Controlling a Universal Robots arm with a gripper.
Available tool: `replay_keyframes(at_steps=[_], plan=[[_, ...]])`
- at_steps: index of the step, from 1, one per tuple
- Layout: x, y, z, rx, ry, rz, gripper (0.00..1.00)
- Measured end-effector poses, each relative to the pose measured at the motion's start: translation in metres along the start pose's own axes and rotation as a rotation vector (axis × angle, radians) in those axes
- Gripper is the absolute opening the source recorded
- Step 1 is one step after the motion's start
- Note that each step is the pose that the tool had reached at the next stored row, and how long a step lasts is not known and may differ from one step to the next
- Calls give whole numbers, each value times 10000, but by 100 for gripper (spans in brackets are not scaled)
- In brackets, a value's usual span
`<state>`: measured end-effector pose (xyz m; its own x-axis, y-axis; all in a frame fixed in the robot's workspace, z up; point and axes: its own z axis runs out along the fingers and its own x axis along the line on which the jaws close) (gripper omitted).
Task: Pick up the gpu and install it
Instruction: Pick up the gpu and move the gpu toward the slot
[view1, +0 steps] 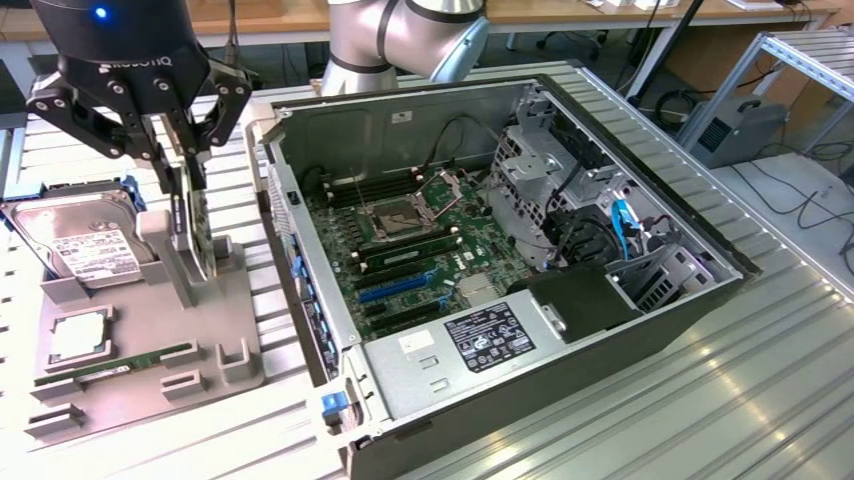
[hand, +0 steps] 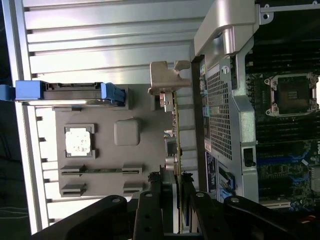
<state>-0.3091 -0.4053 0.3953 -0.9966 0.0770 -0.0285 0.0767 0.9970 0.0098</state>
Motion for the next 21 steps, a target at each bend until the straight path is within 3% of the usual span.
replay_keyframes(at_steps=[21], plan=[[-1, 0, -49, 0, 0, 0, 27]])
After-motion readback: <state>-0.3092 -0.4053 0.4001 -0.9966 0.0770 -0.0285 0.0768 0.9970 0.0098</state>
